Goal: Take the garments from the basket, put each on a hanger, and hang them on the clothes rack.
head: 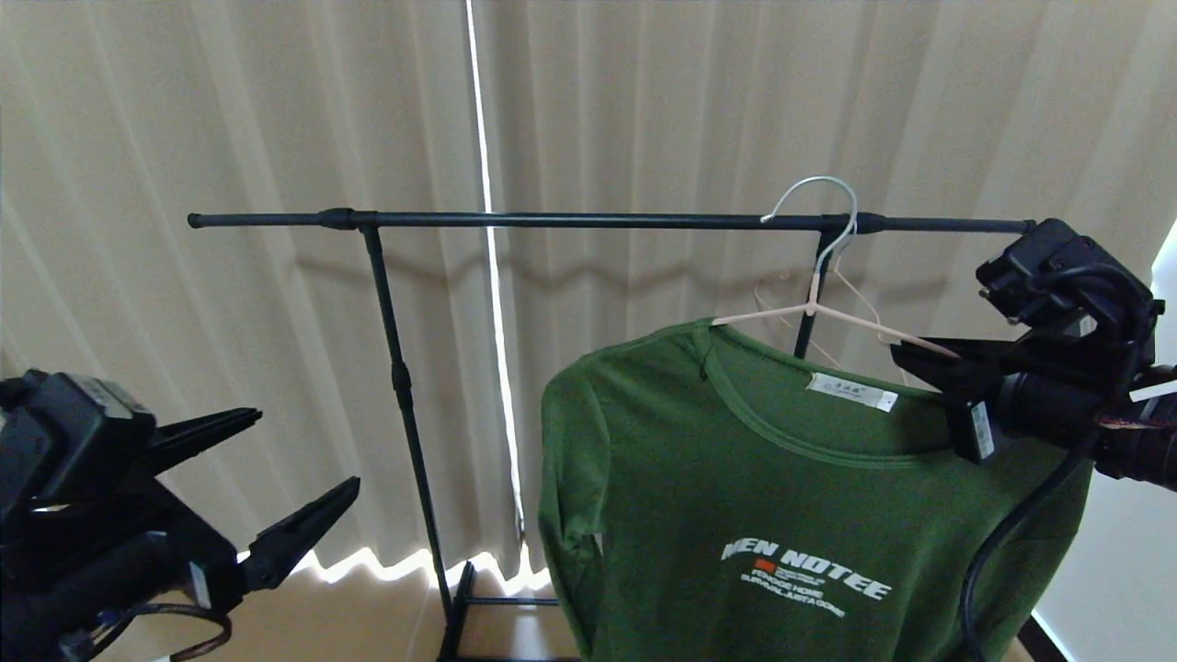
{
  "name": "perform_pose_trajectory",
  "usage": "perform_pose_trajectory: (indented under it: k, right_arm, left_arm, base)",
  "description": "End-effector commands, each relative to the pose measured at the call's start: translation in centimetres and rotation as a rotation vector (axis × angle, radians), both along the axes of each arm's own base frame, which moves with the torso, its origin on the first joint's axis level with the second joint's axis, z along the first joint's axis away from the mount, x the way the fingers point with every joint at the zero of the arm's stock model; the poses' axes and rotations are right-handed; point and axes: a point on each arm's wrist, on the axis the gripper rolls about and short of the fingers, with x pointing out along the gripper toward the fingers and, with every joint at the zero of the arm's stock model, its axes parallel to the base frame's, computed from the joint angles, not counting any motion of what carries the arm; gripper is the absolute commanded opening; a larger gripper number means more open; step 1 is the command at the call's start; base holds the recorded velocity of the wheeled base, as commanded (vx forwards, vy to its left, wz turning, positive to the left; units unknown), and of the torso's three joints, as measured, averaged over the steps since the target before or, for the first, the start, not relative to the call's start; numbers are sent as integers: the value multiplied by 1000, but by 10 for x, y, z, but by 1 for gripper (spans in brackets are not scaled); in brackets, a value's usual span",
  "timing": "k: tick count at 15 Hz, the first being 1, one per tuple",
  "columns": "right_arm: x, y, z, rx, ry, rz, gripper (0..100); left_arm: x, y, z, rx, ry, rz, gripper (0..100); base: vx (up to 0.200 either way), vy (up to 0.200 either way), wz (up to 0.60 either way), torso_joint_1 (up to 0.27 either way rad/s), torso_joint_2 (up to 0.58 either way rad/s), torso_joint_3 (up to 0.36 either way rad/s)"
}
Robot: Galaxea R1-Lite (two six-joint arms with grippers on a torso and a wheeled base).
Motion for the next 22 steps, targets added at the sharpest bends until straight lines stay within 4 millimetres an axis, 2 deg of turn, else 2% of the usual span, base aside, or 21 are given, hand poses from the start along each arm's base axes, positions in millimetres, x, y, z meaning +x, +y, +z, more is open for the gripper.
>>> perform_pose_trajectory:
  k: [1,3,5,8,11,13,22]
  right_arm:
    - [-2,-2,-8,-19,22,-31,0]
    - [-9,-6,-12,-43,21,-92,0]
    - [-17,-10,-16,-57,25,-127,0]
    - [-30,-27,-29,-79,47,-216,0]
    - [-41,-38,-34,-78,49,-261,0]
    - [-40,-41,-32,-73,40,-278,0]
    - [-36,-38,-34,-67,56,-271,0]
  left_arm:
    - [-47,14,13,-86,-42,25,100]
    - [-78,27,-5,-99,58,148,100]
    - [-92,31,-9,-87,97,198,100]
    - [-94,30,-23,-58,139,160,100]
    - [-96,30,-20,-62,97,154,100]
    - [-97,30,-19,-63,88,153,100]
    - [-97,30,-23,-57,104,147,100]
  base:
    - [0,0,0,0,0,0]
    - [0,0,0,0,0,0]
    - [0,0,0,0,0,0]
    - [0,0,0,0,0,0]
    - [0,0,0,0,0,0]
    - [0,0,0,0,0,0]
    - [200,0,0,6,1,3]
